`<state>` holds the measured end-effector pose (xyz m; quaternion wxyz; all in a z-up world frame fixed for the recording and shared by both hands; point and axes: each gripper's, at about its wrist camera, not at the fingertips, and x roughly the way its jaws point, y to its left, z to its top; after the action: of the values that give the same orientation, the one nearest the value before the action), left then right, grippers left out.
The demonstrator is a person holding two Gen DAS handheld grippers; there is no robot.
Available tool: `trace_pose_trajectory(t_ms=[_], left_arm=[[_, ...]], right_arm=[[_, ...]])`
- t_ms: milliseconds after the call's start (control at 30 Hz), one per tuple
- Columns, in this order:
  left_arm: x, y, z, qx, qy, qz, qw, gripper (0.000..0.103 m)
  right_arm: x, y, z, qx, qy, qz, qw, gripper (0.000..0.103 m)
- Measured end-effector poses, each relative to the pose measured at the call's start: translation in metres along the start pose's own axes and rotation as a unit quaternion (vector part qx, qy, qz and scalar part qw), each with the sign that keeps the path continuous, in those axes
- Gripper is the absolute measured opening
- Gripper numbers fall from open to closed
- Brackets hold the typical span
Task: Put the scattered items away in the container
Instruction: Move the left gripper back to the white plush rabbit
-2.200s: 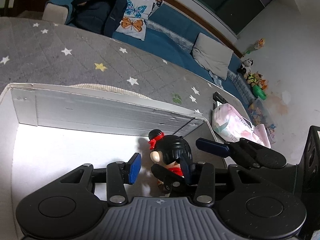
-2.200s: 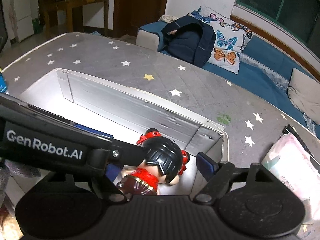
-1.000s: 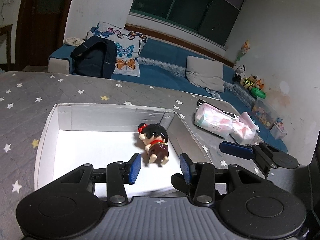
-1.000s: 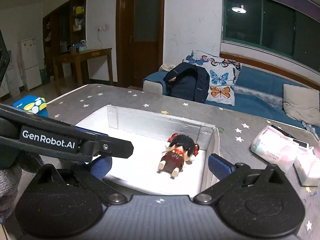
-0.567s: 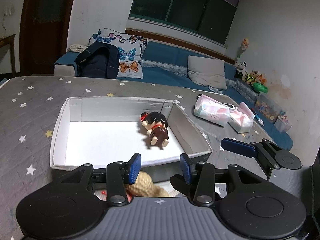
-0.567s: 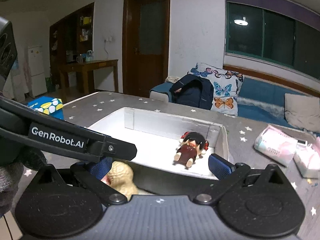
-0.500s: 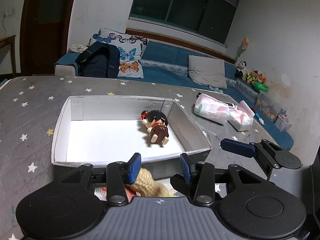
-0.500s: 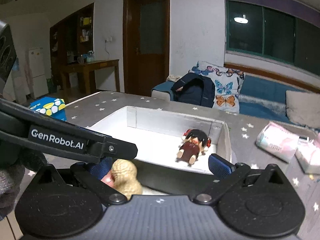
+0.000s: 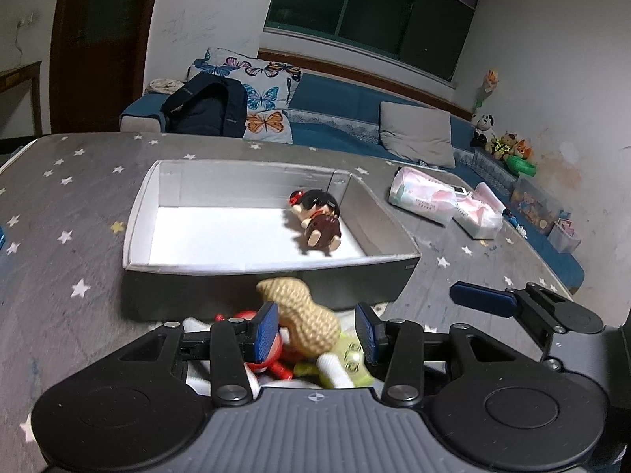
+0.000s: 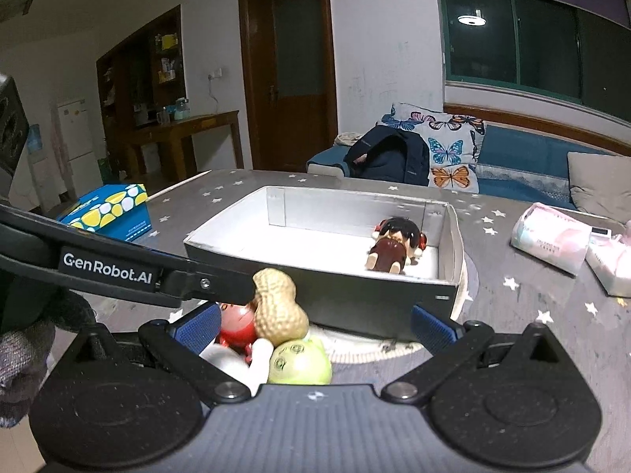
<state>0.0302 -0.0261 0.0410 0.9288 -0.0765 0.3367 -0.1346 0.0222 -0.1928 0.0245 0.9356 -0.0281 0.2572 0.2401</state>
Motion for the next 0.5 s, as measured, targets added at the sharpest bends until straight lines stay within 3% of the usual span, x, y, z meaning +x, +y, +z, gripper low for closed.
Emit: trace_pose_trajectory(t_ms=[500], left_arm=[[-0.017, 0.028, -0.026, -0.035, 0.014, 0.003, 0.9993, 0.045]], right_arm=[[-0.011, 0.011, -0.025, -0.008, 0.032, 0.036, 0.999, 0.096]])
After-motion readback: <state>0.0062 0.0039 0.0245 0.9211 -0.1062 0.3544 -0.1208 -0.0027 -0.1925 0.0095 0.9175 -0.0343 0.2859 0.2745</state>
